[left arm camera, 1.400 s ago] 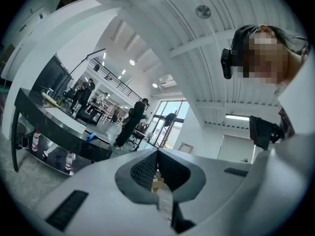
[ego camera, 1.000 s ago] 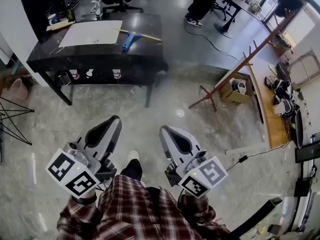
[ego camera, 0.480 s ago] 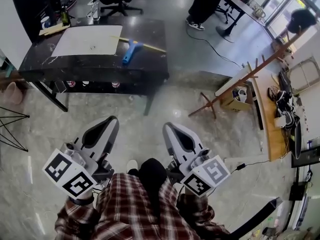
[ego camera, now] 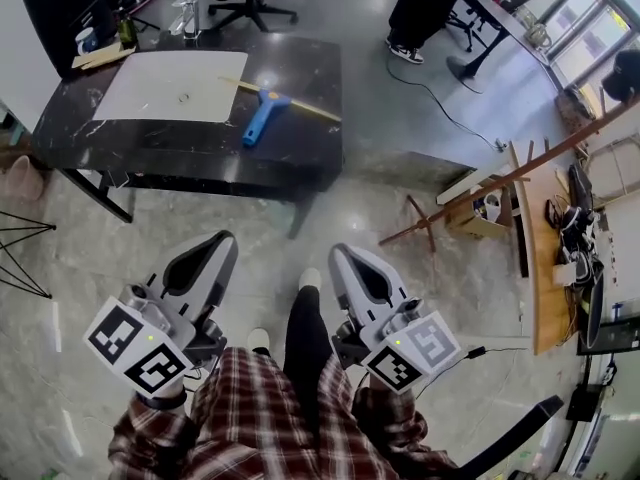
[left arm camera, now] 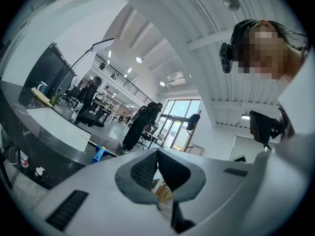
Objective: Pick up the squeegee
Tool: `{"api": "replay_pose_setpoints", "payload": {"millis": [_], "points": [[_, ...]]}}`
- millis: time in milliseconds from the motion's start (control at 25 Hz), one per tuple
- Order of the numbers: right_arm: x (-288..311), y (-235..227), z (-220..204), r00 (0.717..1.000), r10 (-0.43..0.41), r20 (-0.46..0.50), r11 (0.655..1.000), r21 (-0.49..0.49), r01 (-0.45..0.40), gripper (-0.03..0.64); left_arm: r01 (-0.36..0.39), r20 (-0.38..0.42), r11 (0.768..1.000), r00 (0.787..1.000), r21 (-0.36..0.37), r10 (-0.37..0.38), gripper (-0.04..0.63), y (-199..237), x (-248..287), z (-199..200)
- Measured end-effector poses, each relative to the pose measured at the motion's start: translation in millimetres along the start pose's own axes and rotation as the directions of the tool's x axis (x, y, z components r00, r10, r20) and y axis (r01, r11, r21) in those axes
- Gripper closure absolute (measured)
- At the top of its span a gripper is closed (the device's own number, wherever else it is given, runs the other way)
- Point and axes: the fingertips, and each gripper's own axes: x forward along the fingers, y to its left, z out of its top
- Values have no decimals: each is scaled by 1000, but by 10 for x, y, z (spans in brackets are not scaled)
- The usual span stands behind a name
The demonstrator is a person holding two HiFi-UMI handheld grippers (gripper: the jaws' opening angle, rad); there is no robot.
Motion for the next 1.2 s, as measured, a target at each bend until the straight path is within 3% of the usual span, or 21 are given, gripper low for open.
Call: {"api": "replay_pose_setpoints", "payload": {"millis": [360, 640, 960, 1200], "points": [[675, -1027, 505, 996, 82, -38, 997, -7, -83, 604, -90, 34, 996, 995, 7, 90, 584, 443, 1130, 258], [1084, -1665, 846, 976, 200, -83, 979, -14, -202, 604, -202, 70, 979, 978, 34, 199, 584, 626, 1860, 425], [1373, -2025, 849, 946, 297, -130, 955, 18, -297, 604, -317, 66, 946, 948, 68, 313, 584, 823, 2240, 403], [1700, -2153, 841, 936, 316, -156, 949, 50, -312, 604, -377, 39, 923, 926, 80, 375, 584, 1170, 2356, 473]]}}
